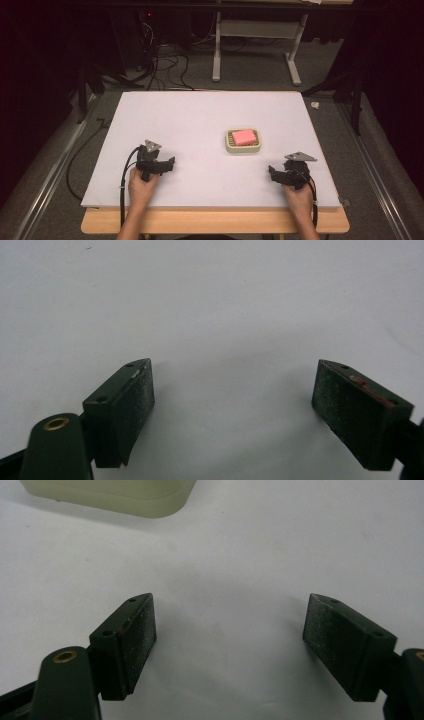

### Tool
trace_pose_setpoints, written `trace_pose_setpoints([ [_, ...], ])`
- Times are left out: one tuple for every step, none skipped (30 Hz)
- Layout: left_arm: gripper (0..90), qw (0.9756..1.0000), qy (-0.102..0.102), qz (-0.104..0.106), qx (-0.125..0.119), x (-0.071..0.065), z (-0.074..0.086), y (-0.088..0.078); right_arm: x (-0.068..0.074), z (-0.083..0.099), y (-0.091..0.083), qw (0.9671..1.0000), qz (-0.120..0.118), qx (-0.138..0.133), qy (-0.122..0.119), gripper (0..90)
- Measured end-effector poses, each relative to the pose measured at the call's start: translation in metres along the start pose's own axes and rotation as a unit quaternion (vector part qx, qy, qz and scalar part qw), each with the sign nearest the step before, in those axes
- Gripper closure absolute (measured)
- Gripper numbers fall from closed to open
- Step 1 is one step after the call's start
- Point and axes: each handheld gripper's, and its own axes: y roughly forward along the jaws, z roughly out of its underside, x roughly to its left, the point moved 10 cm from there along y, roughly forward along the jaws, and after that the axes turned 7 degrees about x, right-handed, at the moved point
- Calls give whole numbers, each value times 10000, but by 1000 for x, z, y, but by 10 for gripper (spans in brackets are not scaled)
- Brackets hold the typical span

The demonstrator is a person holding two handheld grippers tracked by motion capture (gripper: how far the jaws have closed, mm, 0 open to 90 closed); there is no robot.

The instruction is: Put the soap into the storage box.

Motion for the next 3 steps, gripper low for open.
trace_pose_setpoints([
  [176,10000,-3,2,0,0,0,0,0,0,0,10000,-2,2,5,217],
  [176,10000,-3,2,0,0,0,0,0,0,0,10000,3,2,-1,217],
  [176,10000,-2,0,1,0,0,0,0,0,0,10000,-4,3,3,217],
])
